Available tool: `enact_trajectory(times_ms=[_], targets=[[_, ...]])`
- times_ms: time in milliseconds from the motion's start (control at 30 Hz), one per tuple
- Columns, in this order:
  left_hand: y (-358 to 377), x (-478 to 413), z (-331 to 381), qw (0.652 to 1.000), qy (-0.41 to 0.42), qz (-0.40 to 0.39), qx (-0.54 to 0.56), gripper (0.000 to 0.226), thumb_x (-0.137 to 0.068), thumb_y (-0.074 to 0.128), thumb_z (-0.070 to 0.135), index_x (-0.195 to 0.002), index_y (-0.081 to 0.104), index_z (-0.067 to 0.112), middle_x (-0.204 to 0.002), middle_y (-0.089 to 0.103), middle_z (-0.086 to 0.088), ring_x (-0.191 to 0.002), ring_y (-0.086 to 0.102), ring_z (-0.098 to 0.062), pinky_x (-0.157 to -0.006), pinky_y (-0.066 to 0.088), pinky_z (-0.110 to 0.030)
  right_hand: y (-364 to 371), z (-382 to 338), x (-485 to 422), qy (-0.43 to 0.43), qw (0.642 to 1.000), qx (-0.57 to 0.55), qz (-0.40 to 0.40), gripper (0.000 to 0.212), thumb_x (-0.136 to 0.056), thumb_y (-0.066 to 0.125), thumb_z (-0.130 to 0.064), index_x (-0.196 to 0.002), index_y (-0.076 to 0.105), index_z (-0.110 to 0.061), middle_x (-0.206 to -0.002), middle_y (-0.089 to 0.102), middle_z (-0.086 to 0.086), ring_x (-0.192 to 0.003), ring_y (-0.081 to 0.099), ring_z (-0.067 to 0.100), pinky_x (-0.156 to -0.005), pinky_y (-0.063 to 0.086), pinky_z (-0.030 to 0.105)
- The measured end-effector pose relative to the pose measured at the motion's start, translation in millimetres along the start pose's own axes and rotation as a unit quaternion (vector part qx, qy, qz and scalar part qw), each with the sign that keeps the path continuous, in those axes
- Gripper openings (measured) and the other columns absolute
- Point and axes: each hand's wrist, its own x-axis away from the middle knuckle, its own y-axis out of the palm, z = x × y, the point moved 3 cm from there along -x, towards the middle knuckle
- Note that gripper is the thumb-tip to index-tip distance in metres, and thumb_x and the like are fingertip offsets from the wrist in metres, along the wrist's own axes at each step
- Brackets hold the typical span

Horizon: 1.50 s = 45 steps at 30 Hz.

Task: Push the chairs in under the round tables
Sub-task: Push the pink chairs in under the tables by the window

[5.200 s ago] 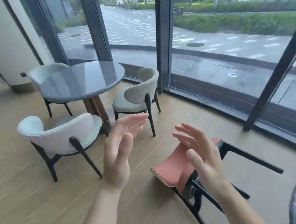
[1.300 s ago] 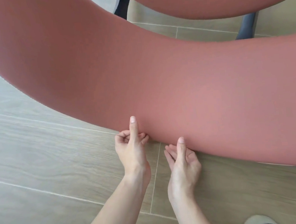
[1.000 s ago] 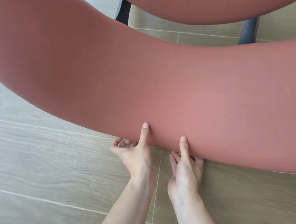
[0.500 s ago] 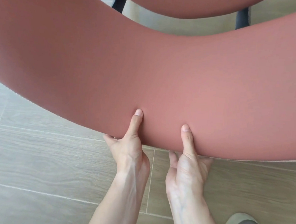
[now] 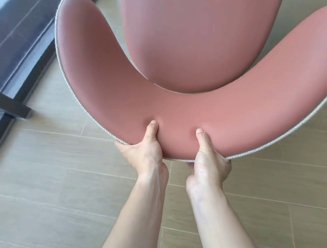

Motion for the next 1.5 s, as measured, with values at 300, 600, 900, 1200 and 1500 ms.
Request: enact_trajectory(times_ms=[300, 600, 900, 1200, 1500], targets=[[134, -26, 87, 0.999, -0.022, 0.03, -0.039, 0.053, -0.077, 0.091, 0.012, -0.096, 0.045, 0.032, -0.098, 0.07, 0.013, -0.057, 0.063, 0.016, -0.072, 0.051, -0.02, 123, -107, -3, 0.008, 0.998, 0.017, 0.068, 0.049, -0.071, 0.096, -0.028, -0.114, 0.076, -0.014, -0.111, 0.083, -0.005, -0.104, 0.081, 0.023, -0.101, 0.063, 0.051], [235, -37, 144, 0.994, -0.015, 0.07, -0.077, 0.05, -0.078, 0.083, 0.02, -0.092, 0.037, 0.033, -0.087, 0.061, 0.015, -0.057, 0.058, 0.011, -0.054, 0.04, -0.007, 206, -186, -21, -0.012, 0.995, 0.048, 0.081, 0.033, -0.077, 0.086, -0.021, -0.102, 0.065, -0.015, -0.103, 0.079, 0.001, -0.094, 0.079, 0.029, -0.092, 0.065, 0.055], [228, -30, 151, 0.995, -0.033, 0.049, -0.082, 0.045, -0.081, 0.082, 0.006, -0.101, 0.046, 0.024, -0.093, 0.07, 0.008, -0.085, 0.07, -0.019, -0.095, 0.059, -0.04, 201, -191, -11, 0.032, 0.997, 0.049, 0.055, 0.036, -0.082, 0.087, -0.018, -0.115, 0.075, -0.013, -0.108, 0.081, -0.002, -0.102, 0.078, 0.025, -0.1, 0.063, 0.048], [201, -7, 161, 0.994, -0.031, 0.061, -0.087, 0.048, -0.082, 0.079, 0.003, -0.09, 0.041, 0.029, -0.081, 0.067, 0.011, -0.065, 0.067, -0.001, -0.082, 0.055, -0.033, 177, -196, 17, 0.02, 0.998, 0.032, 0.047, 0.031, -0.086, 0.082, -0.006, -0.112, 0.071, -0.015, -0.107, 0.081, 0.0, -0.104, 0.079, 0.028, -0.101, 0.062, 0.055], [176, 14, 179, 0.991, -0.045, 0.058, -0.111, 0.045, -0.083, 0.074, 0.003, -0.092, 0.038, 0.028, -0.081, 0.064, 0.005, -0.073, 0.065, -0.013, -0.068, 0.049, -0.021, 156, -201, 53, 0.034, 0.998, 0.036, 0.035, 0.025, -0.089, 0.078, -0.006, -0.092, 0.063, -0.024, -0.091, 0.074, -0.006, -0.088, 0.075, 0.022, -0.079, 0.068, 0.048]])
